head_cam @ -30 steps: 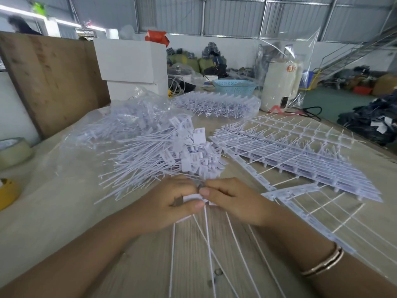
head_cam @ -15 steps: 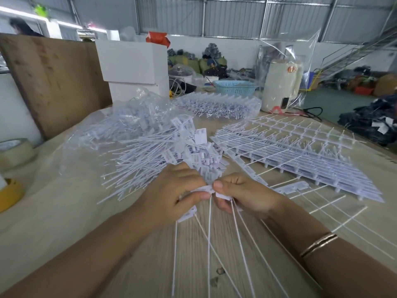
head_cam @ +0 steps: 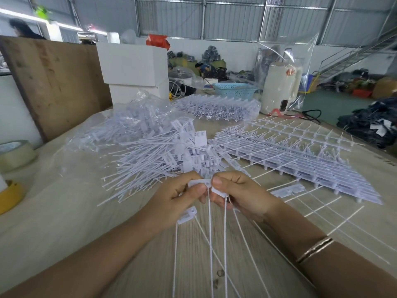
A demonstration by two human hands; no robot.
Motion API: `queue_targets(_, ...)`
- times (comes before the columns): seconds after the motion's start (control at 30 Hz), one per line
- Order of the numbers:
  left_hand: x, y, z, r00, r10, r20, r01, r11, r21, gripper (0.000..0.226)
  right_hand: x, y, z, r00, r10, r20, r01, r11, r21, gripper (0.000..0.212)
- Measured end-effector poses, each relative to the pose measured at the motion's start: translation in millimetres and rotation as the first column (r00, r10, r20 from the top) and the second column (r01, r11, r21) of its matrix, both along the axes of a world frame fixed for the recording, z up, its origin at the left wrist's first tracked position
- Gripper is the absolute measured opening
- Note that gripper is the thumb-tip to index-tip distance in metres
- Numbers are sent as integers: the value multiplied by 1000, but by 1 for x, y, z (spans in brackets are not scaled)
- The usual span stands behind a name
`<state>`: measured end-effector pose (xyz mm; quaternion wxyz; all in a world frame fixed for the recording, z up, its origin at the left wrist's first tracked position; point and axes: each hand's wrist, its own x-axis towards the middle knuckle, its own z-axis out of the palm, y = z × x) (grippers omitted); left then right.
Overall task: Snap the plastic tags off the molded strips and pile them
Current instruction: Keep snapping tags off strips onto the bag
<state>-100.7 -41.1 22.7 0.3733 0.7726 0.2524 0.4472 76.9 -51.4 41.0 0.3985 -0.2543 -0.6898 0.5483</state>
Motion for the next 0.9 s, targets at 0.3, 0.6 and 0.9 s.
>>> queue_targets(0.3,-3,3,0,999,-26,40,31,992,-126,23,-4,4,-4,989,-139,56,130,982,139,30)
queue_targets(0.6,-5,4,2,996,-40,79,57,971,-231,26,-2,3,-5,968,-210,137,178,960,215,25)
queue_targets(0.9,-21,14,7,937,102,-335,-9,963,269,35,4,1,-5,870,-379,315,229,877,422,22)
